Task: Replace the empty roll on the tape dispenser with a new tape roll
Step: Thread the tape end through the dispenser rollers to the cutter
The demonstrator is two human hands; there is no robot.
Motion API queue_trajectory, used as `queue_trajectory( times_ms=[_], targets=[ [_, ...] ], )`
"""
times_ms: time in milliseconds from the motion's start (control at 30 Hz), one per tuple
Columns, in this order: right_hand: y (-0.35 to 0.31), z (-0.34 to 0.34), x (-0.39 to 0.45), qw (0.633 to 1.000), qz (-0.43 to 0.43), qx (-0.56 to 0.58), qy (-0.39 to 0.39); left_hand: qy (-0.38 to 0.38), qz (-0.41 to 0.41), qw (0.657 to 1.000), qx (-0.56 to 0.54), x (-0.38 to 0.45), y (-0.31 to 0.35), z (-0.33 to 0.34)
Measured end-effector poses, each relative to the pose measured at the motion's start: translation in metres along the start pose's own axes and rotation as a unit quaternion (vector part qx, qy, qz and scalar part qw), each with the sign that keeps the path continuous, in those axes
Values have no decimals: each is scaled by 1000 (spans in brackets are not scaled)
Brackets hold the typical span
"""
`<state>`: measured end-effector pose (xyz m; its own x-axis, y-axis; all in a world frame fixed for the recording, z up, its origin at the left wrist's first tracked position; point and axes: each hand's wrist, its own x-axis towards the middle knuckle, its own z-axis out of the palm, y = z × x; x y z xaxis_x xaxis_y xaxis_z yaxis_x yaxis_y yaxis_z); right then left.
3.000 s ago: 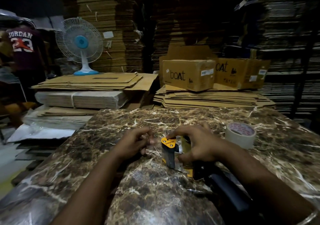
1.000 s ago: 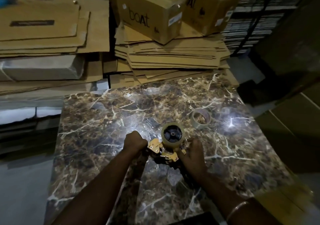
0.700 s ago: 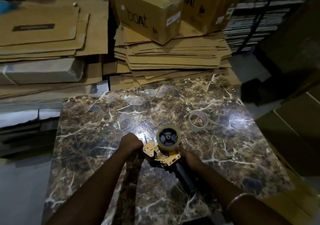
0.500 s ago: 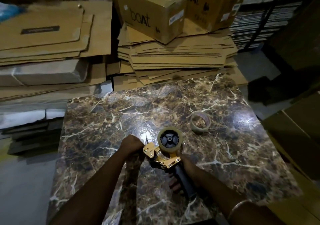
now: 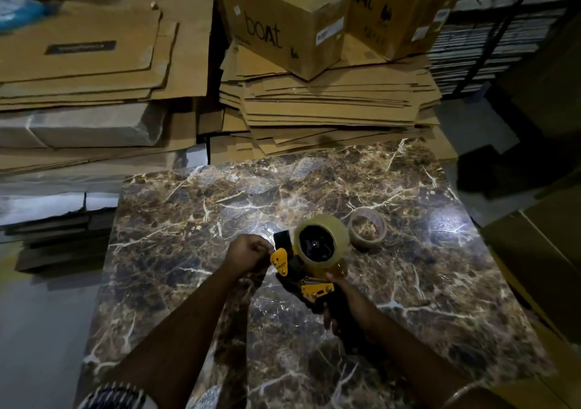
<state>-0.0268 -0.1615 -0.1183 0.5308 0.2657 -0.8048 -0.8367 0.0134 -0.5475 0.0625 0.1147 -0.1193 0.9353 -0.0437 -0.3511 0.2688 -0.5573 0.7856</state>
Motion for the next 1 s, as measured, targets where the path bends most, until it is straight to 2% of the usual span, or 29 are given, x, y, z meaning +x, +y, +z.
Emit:
queue_trajectory(
  times_ms=[200, 333, 400, 467, 567, 633, 767, 867, 933, 1000],
  targets=[
    [-9, -6, 1, 992, -79, -12, 95, -18, 35, 998, -41, 23, 6, 17],
    [1, -7, -1, 987, -109, -7, 122, -32, 39, 997, -62, 24, 9, 20],
    [1, -8, -3, 986, -109, -11, 127, -36, 30, 998, -36, 22, 8, 23],
    [2, -8, -5, 985, -107, -24, 130, -31, 40, 998, 35, 20, 13, 27],
    [2, -6, -7, 984, -108, -34, 137, -1, 78, 987, 141, 15, 21, 31],
    [-1, -5, -8, 983, -106, -48, 143, 25, 84, 983, 161, 10, 20, 35],
    [-6, -3, -13, 982, -101, -75, 144, 126, 133, 953, 242, 0, 4, 49],
    [-8, -4, -17, 982, -89, -86, 146, 210, 85, 959, 170, -7, 4, 54],
    [-10, -4, -18, 984, -76, -89, 136, 203, 72, 964, 156, -6, 7, 53],
    [-14, -3, -20, 990, -52, -72, 112, 183, 100, 964, 166, -5, 6, 52]
  ],
)
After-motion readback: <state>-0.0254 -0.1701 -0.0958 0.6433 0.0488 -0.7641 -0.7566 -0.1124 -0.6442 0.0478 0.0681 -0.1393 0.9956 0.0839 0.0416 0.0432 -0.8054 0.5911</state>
